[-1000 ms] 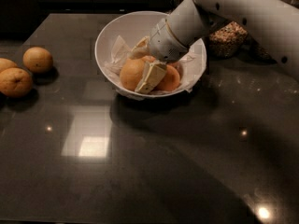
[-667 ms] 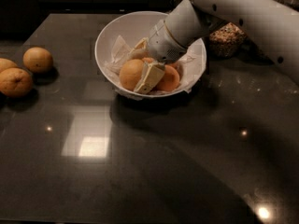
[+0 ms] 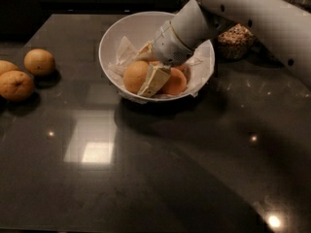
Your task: Pick orange from white bowl
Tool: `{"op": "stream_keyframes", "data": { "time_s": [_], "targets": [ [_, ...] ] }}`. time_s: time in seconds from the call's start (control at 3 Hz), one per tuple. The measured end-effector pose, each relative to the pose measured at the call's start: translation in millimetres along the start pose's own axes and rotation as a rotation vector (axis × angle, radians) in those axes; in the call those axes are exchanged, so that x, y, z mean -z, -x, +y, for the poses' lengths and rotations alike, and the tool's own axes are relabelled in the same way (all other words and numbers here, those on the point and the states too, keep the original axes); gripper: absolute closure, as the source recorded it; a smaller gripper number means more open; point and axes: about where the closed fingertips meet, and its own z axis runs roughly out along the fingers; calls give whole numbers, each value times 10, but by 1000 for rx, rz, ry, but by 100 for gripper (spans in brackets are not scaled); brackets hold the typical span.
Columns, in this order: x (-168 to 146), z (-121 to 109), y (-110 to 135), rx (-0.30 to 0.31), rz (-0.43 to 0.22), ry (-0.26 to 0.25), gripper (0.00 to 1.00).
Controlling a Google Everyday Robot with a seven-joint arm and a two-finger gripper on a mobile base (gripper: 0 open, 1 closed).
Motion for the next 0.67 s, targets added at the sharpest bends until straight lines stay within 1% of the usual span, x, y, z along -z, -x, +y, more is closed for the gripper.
{"op": "stream_keyframes", "data": {
  "time_s": [0.33,0.67],
  "targets": [
    [0,0,1,0,0,0,100],
    [19,-34,64,15,-14,-2,100]
  ]
}}
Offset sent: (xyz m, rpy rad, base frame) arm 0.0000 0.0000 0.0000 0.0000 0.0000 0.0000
